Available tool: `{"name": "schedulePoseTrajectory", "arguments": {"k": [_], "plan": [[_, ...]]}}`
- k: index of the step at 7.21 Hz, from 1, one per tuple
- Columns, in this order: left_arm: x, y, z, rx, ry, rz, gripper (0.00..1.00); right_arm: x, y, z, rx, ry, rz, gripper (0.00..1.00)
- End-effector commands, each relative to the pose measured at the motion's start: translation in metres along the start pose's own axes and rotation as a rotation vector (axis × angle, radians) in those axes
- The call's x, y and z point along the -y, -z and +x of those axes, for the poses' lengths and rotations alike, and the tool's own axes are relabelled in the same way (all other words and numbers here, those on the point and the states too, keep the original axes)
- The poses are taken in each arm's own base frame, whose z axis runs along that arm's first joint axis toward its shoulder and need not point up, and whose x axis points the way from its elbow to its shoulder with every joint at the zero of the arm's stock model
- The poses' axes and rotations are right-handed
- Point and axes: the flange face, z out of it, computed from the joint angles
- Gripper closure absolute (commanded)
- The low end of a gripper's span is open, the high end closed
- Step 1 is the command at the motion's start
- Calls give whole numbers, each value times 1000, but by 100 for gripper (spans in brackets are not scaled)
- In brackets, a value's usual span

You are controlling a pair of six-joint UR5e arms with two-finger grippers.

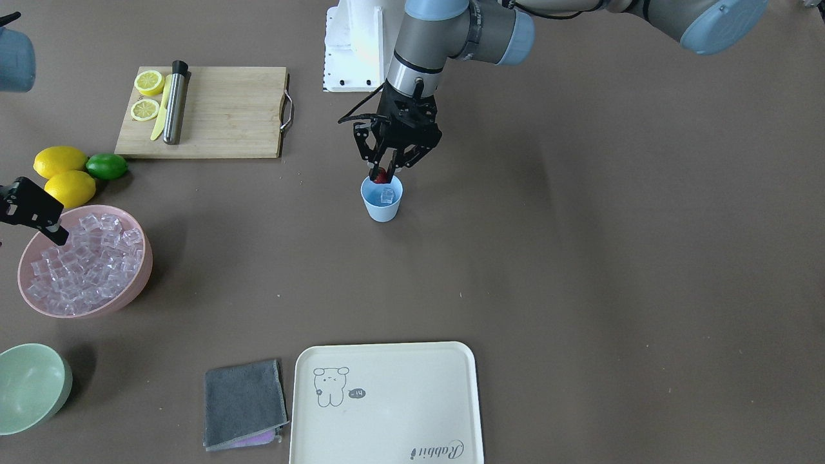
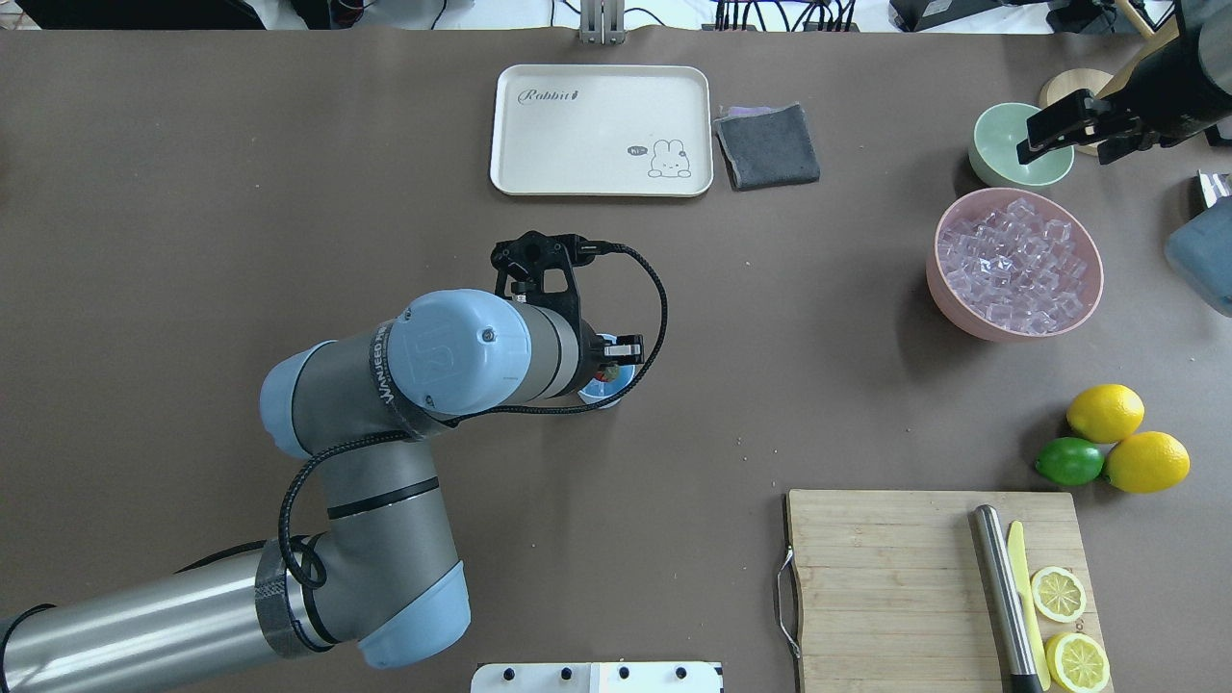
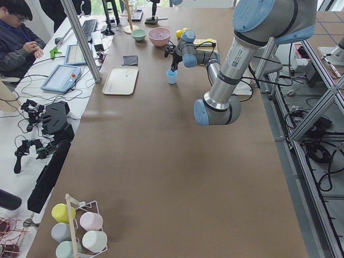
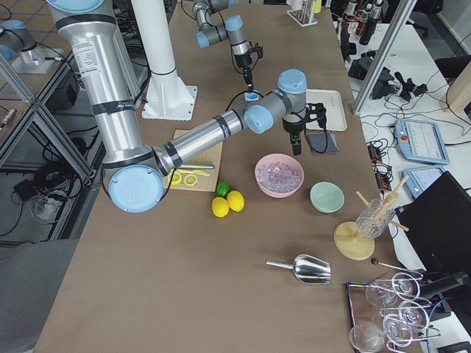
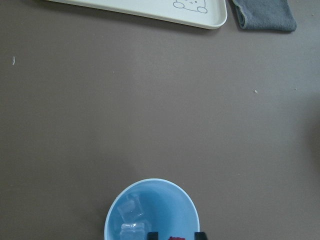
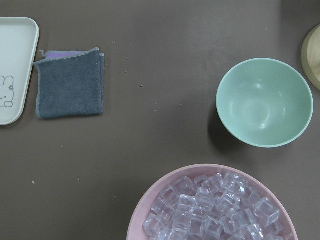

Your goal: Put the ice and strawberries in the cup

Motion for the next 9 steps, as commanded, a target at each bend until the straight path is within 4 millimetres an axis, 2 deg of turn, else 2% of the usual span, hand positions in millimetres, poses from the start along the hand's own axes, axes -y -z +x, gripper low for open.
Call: {"name": "schedulePoseTrajectory", "arguments": {"k": [1,4,5,6,7,8,9], "plan": [[4,-14,-5,-16,-1,33,2,-1,-3,-3,2,4,-5,0],[8,-12,-6,-12,-10,68,2,0,-3,-3,0,4,-7,0],[23,-8,-16,4,-157,103,2,-1,-3,-3,2,6,-7,0],[65,10,-41,35,-340,154,2,0,-5,-2,0,14,-9,0],[111,25,-95,79,-326,167,2,2,-2,8,-8,13,-4,0],[156,46,-146,41,-361,163,2,4,5,24,-17,29,-3,0],[192,64,-227,107,-433,160,2,0,9,47,-29,55,-7,0]]}}
